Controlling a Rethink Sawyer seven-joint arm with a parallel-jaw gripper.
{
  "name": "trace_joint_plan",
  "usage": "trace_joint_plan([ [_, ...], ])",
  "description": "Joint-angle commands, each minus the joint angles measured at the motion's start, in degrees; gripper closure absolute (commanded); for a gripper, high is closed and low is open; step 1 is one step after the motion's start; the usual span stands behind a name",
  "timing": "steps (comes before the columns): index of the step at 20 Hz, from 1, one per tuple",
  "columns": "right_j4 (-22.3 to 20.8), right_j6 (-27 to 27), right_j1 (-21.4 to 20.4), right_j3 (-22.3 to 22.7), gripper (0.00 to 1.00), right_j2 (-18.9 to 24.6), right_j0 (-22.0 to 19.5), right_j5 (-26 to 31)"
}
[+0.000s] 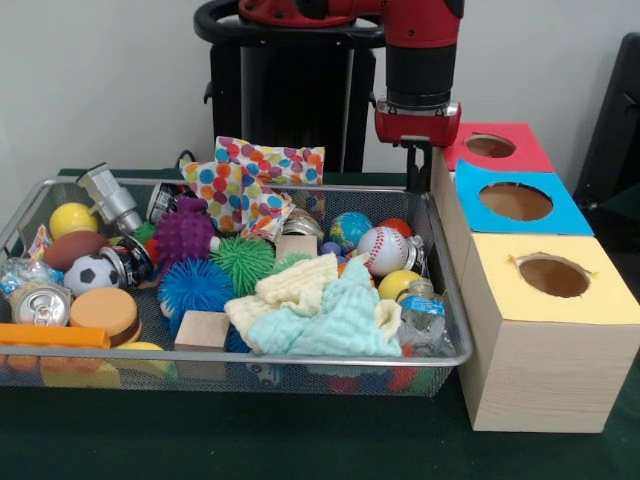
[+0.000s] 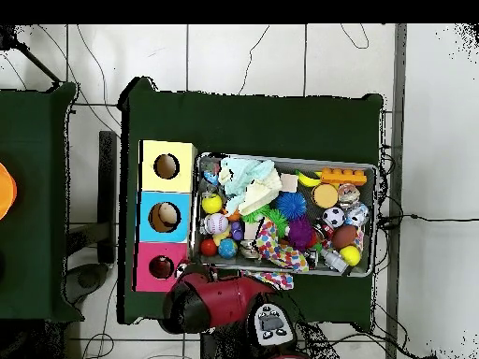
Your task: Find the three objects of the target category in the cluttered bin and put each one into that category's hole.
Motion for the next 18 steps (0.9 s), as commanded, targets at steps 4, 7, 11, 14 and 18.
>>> trace_joint_plan([
  [4, -1.3, 1.9, 5.11, -8.48, 1.0, 2.08, -4.39, 0.33],
  [7, -1.32, 1.89, 5.33, -8.59, 1.0, 2.71, -4.98, 0.23],
  [11, -1.11, 2.35, 4.31, -7.57, 1.0, 3.14, -5.46, 0.11],
  [14, -1.24, 1.06, 3.15, -7.71, 1.0, 4.01, -6.47, 2.58],
  [18, -1.87, 0.32, 5.0, -9.32, 1.0, 4.55, -7.42, 2.06],
])
